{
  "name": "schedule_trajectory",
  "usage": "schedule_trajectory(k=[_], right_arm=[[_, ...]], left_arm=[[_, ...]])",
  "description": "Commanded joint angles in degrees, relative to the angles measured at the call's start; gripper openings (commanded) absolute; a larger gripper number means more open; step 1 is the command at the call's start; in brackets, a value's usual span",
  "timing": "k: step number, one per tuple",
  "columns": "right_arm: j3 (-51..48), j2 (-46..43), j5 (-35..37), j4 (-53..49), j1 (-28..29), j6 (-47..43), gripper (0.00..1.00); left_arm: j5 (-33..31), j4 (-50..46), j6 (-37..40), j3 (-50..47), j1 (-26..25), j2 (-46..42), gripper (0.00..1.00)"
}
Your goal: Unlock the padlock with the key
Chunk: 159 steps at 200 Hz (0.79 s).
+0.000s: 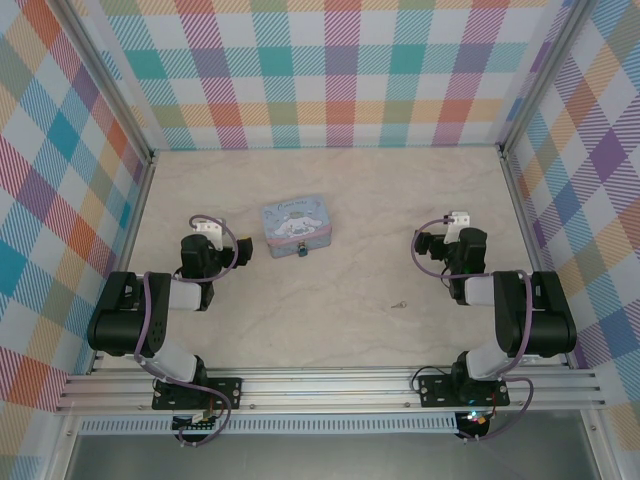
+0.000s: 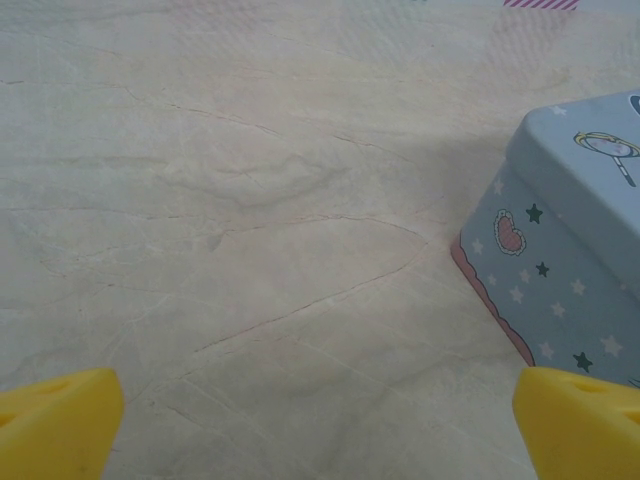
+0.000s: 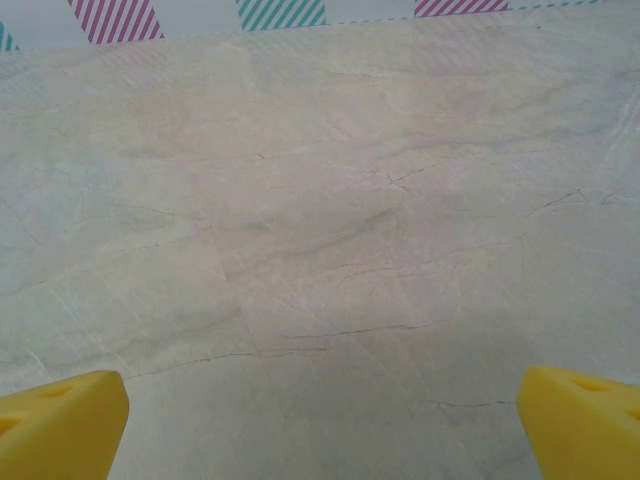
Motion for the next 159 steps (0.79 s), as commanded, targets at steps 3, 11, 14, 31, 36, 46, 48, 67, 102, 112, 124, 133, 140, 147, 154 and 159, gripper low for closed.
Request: schedule_trajectory(k=[3,11,14,31,36,46,48,67,102,112,124,133,140,147,154,159], right_arm=[[0.39,-0.07,-0.37,1.62,0.25,0.28,1.0],[0.4,-0.07,-0.36,1.62,0.2,0.3,1.0],[0.4,-0.07,-0.29,1.62,0.19,0.31,1.0],[0.35,-0.15,-0.6,1.78,0.18,0.31,1.0],[0.75,-0.29,-0.95,1.15,0.23,0.2,1.0],[2.48,-1.47,-1.33,-2.84,0.2,0.02,1.0],[2.83,-1.78,-1.33,-3.89,0.24,0.02,1.0],[7.16,-6.54,-0.85,-16.61,0.22,0.76,1.0],[11.24,-16.52,-6.24,-33.74,0.24,6.36,1.0],[12.82,-18.93,-8.84,-39.98,0.23,8.96,1.0],[13.76,-21.46,-12.54,-46.03,0.24,11.38,0.99],[13.93,-23.38,-14.59,-49.99,0.43,12.75,0.97],[13.88,-24.76,-15.27,-52.71,0.82,13.25,0.95],[13.64,-26.22,-15.26,-55.6,1.35,13.65,0.93],[13.4,-27.54,-15.22,-58.32,1.95,13.99,0.93],[13.33,-28.45,-15.01,-60.14,2.35,14.32,0.93]], left_arm=[[1.03,0.46,-0.77,1.03,0.85,0.27,1.0],[1.02,0.46,-0.8,1.03,0.85,0.33,1.0],[1.01,0.46,-0.78,1.03,0.82,0.31,1.0],[0.14,0.11,-1.16,1.27,0.78,0.33,1.0],[-0.39,-0.13,-1.32,1.37,0.79,0.25,1.0],[-0.64,-0.15,-1.44,1.3,0.78,0.21,1.0],[-0.68,-0.15,-1.39,1.32,0.84,0.17,1.0],[-4.71,-3.62,-2.53,2.62,0.53,-1.08,1.0],[-2.66,-36.21,-5.36,19.47,0.51,-5.93,1.0],[0.71,-38.94,-6.71,22.08,0.49,-6.76,1.0],[2.62,-38.7,-8.86,22.98,0.34,-8.42,1.0],[2.43,-38.6,-10.08,23.09,0.08,-10.11,1.0],[2.04,-38.56,-10.73,22.93,-0.17,-11.44,1.0],[1.71,-38.64,-11.19,22.74,-0.56,-12.84,1.0],[1.21,-38.65,-11.3,22.38,-1.04,-14.37,1.0],[0.76,-38.76,-11.09,22.01,-1.42,-15.28,1.0]])
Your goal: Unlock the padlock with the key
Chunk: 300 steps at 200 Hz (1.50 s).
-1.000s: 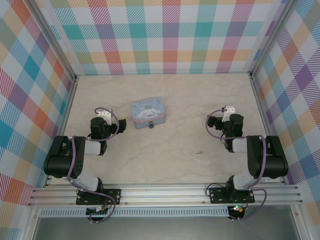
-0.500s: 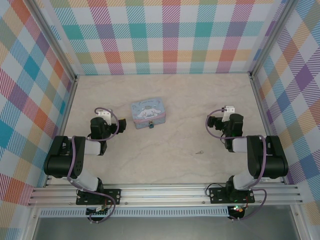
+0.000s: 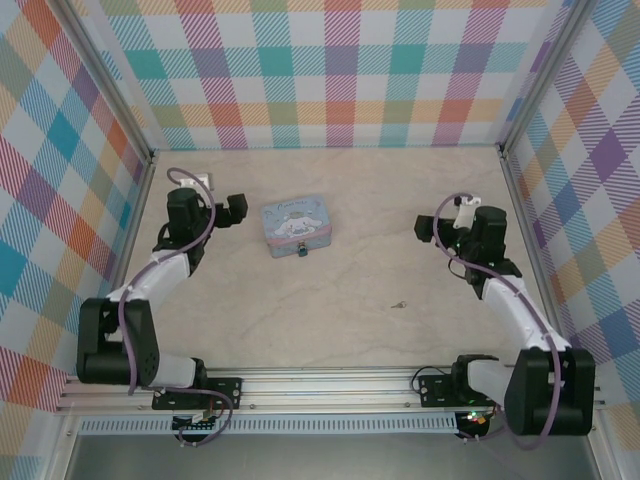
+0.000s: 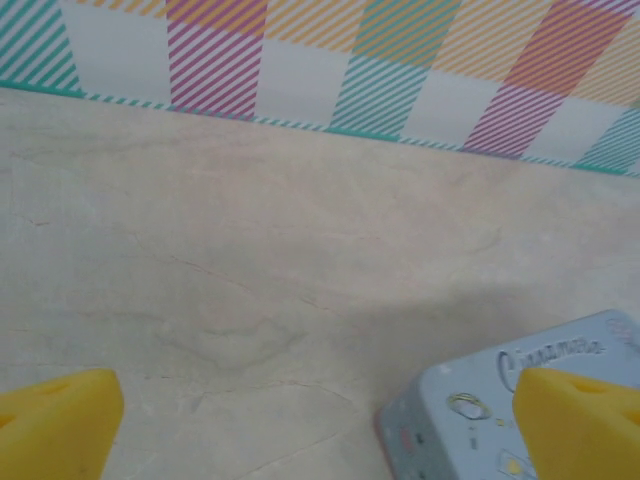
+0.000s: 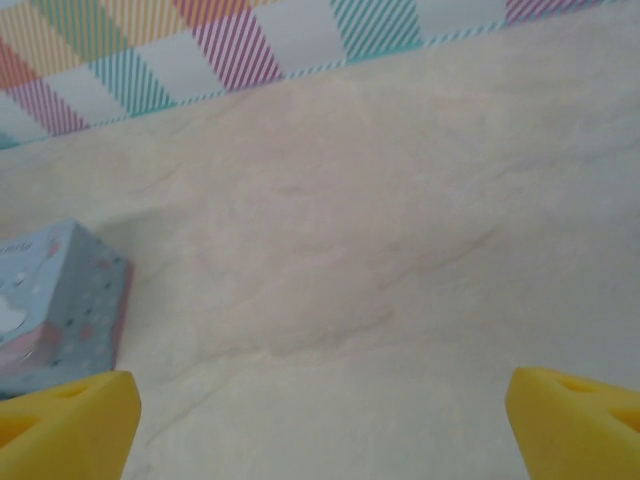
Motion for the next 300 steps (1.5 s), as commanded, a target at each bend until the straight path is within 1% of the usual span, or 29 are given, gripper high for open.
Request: schedule_trajectory(k=[1,24,47,66,82,94,110,141,181,211,250,282,300], right_arm=[[0.03,-3.43,-4.19,-16.33,1.59,4.26,0.93],[-0.42,-6.19,-3.44,-23.9,4.06,6.67,0.9],[-2.22,-6.91,-1.74,-27.19,8.02,9.39,0.88],[-2.59,-5.57,1.97,-30.06,11.37,11.41,0.85],[-2.31,-3.77,3.51,-31.77,13.53,12.71,0.83],[-2.07,-2.01,5.64,-32.85,15.26,13.67,0.82],[-2.58,0.25,6.51,-32.45,17.17,14.83,0.79],[-3.22,4.42,7.04,-29.11,19.49,16.3,0.7],[-1.34,9.81,7.34,-30.43,22.83,17.12,0.58],[-0.48,12.65,8.73,-31.14,24.21,18.2,0.52],[0.4,15.39,9.62,-31.48,25.76,18.41,0.42],[0.52,16.21,9.88,-31.23,26.41,18.68,0.31],[0.56,16.25,9.81,-31.22,26.68,18.77,0.28]], left_arm=[[0.44,-5.68,-2.7,-0.88,-1.18,-3.95,1.0],[-1.52,-5.74,-2.83,-4.11,-3.44,-9.6,1.0],[-2.5,-7.28,-4.32,-8.1,-6.24,-15.15,1.0],[-2.98,-7.91,-7.1,-11.91,-7.72,-19.95,1.0],[-3.93,-7.08,-9.07,-15.68,-8.38,-24.5,1.0],[-5.26,-6.83,-9.39,-18.42,-8.55,-27.22,1.0],[-6.7,-7.29,-9.5,-21.02,-8.57,-29.41,1.0],[-6.2,-7.4,-10.03,-23.15,-8.63,-30.78,1.0],[-6.28,-7.24,-10.13,-23.81,-8.58,-30.82,1.0],[-6.11,-6.72,-10.32,-23.99,-8.59,-30.17,1.0],[-6.1,-6.49,-10.14,-23.73,-8.64,-29.71,1.0],[-5.71,-6.5,-10.14,-23.47,-8.61,-29.03,1.0],[-5.58,-6.5,-10.02,-23.3,-8.58,-28.69,1.0]])
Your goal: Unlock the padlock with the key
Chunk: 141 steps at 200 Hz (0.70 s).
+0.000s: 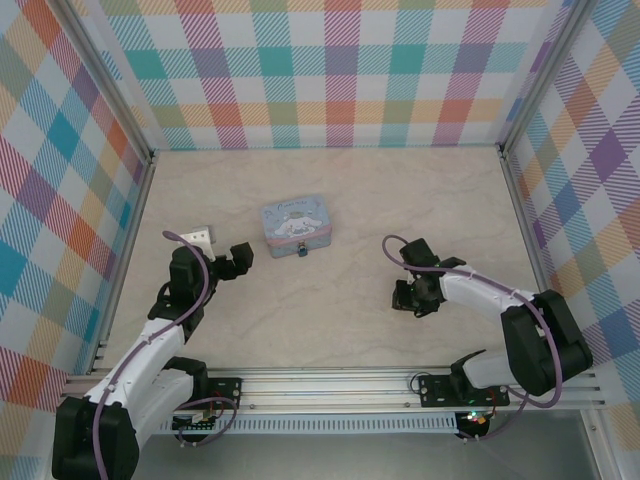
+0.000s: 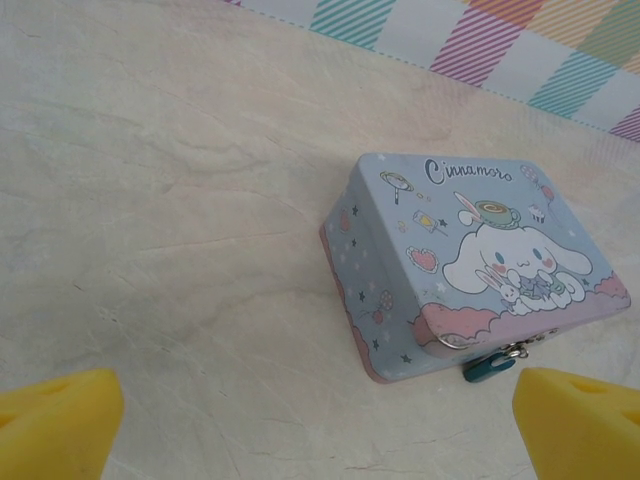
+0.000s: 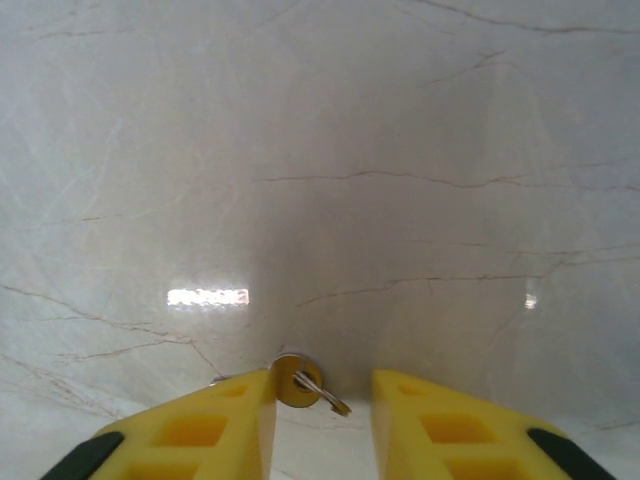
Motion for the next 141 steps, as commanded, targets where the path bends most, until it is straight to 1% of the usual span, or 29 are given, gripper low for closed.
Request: schedule_trajectory(k=[1,34,52,72,85,110,141], right_arm=[[0.73,1.24,-2.12,1.53,1.27,0.58,0.27],[1.01,0.89,-2.28,1.44,1.7,0.36,0.16],[0.82,0.7,-2.62,2.25,1.82,0.02,0.08],[0.78,0.53,-3.36,3.22,1.8,0.05,0.02],[0.75,-0.06,-4.17,4.07,1.88,0.23,0.0],[0.56,-2.09,-6.42,6.3,1.87,1.49,0.0],[-0.3,-6.52,-10.99,12.86,2.03,6.77,0.0]], left_arm=[[0.1,1.1,-0.42,0.01,-0.23,0.39,1.0],[0.32,0.93,-0.28,0.45,-0.28,0.66,1.0],[0.61,0.84,-0.18,0.72,-0.28,0.8,1.0],[1.22,0.63,-0.18,1.28,-0.3,1.04,1.0],[1.94,0.2,-0.17,1.83,-0.32,1.23,1.0],[3.8,-1.62,-1.04,3.86,-0.56,1.58,1.0],[7.96,-3.89,-5.16,8.02,-1.88,2.78,1.0]])
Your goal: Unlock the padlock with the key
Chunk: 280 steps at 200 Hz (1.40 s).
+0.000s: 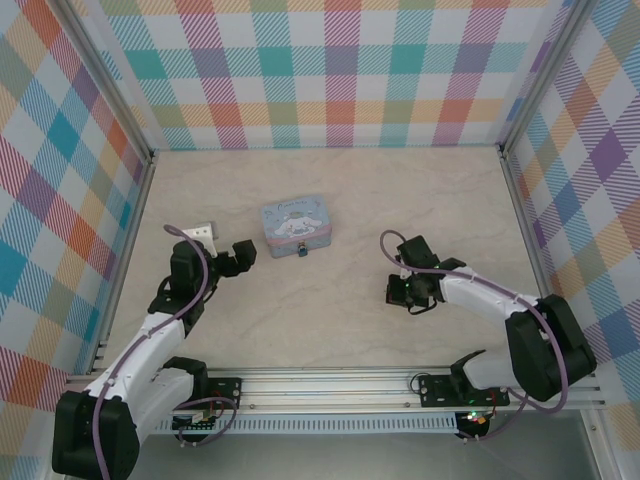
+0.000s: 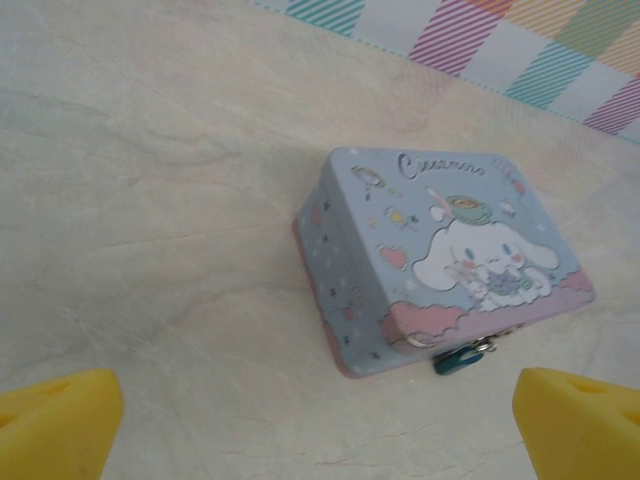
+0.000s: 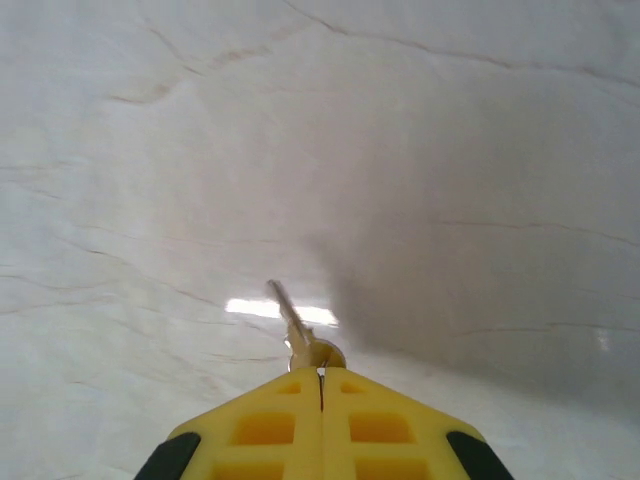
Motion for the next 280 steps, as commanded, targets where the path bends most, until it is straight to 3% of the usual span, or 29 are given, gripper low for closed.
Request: schedule_trajectory(k=[1,53,132,201,280], right_arm=[[-0.53,-4.2,-5.03,7.06,0.56,5.05,0.0],[-0.84,-9.86,-6.52,23.24,2.03,13.82,0.0],[1.06,-10.54,-9.98,37.68,5.68,3.58,0.0],[2.55,-8.79,-11.11,40.27,8.21,1.42,0.0],[3.2,-7.17,-11.35,42.55,10.15,1.66,0.0]], left_arm=[[4.6,-1.8,-3.77,4.78,-1.65,0.75,1.0],[9.29,-5.84,-5.12,16.82,-10.72,8.47,0.95],[19.2,-5.36,-5.79,30.36,-22.3,22.9,0.8],[22.82,-2.98,-6.72,33.38,-25.76,28.66,0.64],[21.71,-3.12,-7.26,34.27,-26.48,31.12,0.41]])
